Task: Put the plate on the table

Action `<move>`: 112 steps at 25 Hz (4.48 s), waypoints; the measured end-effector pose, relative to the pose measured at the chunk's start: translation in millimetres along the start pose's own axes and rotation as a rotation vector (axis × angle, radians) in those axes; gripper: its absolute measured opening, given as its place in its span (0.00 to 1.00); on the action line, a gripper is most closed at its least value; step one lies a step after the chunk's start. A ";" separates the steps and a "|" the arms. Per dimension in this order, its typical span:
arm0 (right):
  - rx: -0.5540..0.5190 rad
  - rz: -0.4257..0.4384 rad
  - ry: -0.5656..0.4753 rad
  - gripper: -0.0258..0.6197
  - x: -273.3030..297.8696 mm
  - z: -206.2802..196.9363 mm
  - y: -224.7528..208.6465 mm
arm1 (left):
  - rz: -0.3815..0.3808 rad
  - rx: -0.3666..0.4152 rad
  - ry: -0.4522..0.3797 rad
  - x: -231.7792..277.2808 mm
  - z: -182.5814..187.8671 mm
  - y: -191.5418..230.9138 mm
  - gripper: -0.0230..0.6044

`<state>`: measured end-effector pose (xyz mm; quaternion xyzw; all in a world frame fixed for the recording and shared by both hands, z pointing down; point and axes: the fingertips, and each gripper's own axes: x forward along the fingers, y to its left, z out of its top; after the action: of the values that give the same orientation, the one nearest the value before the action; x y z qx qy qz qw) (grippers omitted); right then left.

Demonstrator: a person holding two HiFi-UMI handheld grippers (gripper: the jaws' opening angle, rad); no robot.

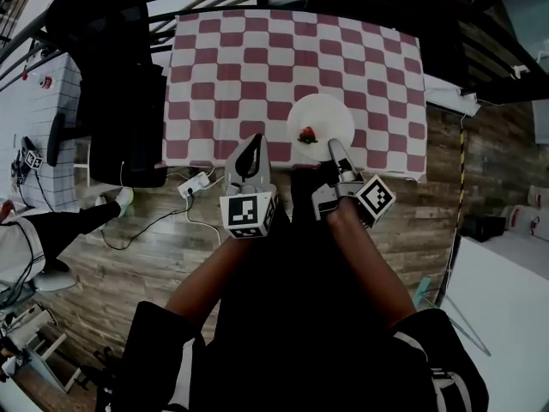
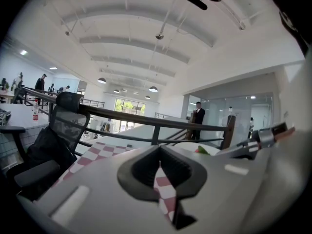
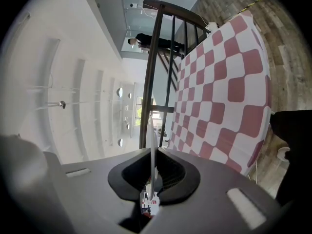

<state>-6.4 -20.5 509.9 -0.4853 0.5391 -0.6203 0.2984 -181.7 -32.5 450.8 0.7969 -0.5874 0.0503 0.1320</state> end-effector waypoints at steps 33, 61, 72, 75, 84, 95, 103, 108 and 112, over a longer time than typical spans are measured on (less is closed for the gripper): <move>-0.142 0.014 0.216 0.07 143.5 117.7 -31.1 | 0.089 0.011 0.030 176.0 17.7 -34.7 0.05; -0.194 0.141 0.440 0.07 191.3 139.8 -125.5 | 0.142 0.007 0.150 222.0 -12.3 -51.8 0.05; -0.170 0.113 0.488 0.07 198.5 143.8 -152.3 | 0.154 -0.004 0.187 233.1 -19.5 -49.0 0.05; -0.179 0.110 0.498 0.07 199.6 145.7 -153.6 | 0.155 -0.002 0.176 237.6 -14.7 -47.6 0.05; -0.200 0.050 0.515 0.07 202.9 148.3 -167.0 | 0.151 0.000 0.178 243.0 -15.0 -44.7 0.05; -0.181 -0.018 0.551 0.07 202.3 147.5 -183.9 | 0.165 -0.013 0.164 240.4 -10.7 -34.6 0.05; -0.188 -0.091 0.534 0.07 200.8 149.0 -195.0 | 0.131 -0.039 0.150 231.3 -11.3 -36.7 0.05; -0.115 -0.133 0.517 0.07 197.4 145.9 -195.5 | 0.121 -0.069 0.141 223.2 -10.5 -36.1 0.05; -0.132 -0.177 0.521 0.10 193.6 145.1 -199.7 | 0.120 -0.070 0.133 218.3 -7.2 -36.4 0.05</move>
<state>90.3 -200.5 748.0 -0.3732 0.5925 -0.7112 0.0623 -80.1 -222.1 503.5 0.7501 -0.6253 0.0905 0.1953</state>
